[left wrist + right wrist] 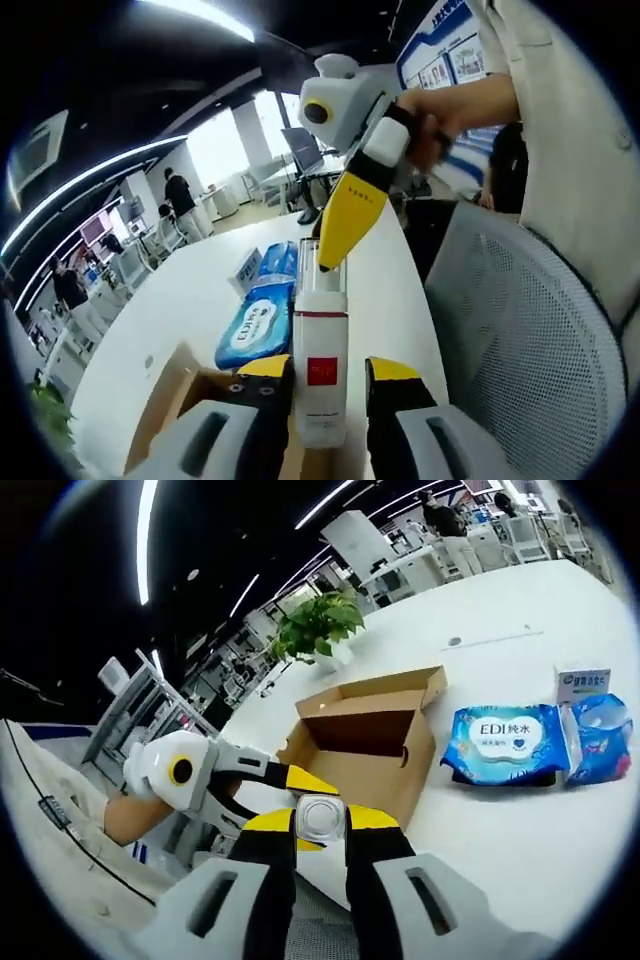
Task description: Operate the shoe box by opening the lid, removing the specified soft item, and placing it in the target area until the item is outside and the box remains undamaged.
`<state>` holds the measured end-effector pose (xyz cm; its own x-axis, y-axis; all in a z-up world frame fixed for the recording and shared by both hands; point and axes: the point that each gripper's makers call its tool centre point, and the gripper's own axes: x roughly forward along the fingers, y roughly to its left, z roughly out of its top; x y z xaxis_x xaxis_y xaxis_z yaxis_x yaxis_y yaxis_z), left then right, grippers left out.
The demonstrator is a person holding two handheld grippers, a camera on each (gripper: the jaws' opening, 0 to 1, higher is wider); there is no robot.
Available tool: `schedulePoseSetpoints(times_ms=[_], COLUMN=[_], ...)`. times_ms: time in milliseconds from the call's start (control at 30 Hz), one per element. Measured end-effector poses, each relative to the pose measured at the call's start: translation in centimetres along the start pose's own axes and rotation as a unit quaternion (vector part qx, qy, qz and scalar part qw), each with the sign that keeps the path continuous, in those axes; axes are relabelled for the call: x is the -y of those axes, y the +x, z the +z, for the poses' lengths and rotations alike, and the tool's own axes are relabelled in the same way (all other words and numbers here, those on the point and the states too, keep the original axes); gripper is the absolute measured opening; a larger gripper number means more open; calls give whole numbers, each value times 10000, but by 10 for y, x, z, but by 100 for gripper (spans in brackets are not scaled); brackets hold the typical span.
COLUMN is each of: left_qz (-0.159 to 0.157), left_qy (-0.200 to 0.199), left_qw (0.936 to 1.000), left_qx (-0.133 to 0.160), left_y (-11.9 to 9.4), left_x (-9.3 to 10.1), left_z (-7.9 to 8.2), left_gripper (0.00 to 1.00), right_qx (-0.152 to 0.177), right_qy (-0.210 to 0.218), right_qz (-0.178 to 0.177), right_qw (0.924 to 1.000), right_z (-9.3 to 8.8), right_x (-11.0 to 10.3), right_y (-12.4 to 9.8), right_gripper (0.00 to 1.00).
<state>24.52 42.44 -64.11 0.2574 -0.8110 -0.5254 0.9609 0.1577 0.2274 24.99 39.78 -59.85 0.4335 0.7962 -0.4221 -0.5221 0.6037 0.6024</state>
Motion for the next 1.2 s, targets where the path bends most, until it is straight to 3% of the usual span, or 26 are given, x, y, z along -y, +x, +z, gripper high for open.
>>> schedulePoseSetpoints(times_ms=[167, 233, 433, 700, 967, 1033, 1133, 1200], left_qz=[207, 338, 747, 1138, 1583, 1679, 1812, 1871], left_qy=[-403, -791, -1346, -1874, -2144, -2216, -2345, -2408], left_qw=[9989, 9963, 9881, 9756, 9637, 9604, 9548, 9520], left_qx=[97, 62, 43, -69, -156, -178, -236, -277], left_y=[-9, -14, -32, -60, -88, -94, -104, -111], left_x=[-10, -15, -28, -38, -50, -52, -53, -52], left_z=[0, -4, -18, -39, -56, -60, -68, -72], left_gripper=[34, 37, 44, 55, 65, 67, 70, 71], right_qx=[-142, -204, -366, -630, -981, -1046, -1179, -1290], right_qy=[-331, -518, -1081, -1945, -3061, -3399, -3644, -3930], right_qz=[-11, 14, -42, -65, 161, 233, 252, 251], right_qw=[9994, 9984, 9935, 9789, 9468, 9343, 9234, 9101], right_z=[6, 10, 24, 48, 69, 75, 83, 89], right_x=[2, 3, 10, 24, 29, 31, 37, 45], right_y=[-3, -6, -13, -23, -30, -30, -28, -26], right_gripper=[15, 15, 15, 15, 15, 15, 15, 15])
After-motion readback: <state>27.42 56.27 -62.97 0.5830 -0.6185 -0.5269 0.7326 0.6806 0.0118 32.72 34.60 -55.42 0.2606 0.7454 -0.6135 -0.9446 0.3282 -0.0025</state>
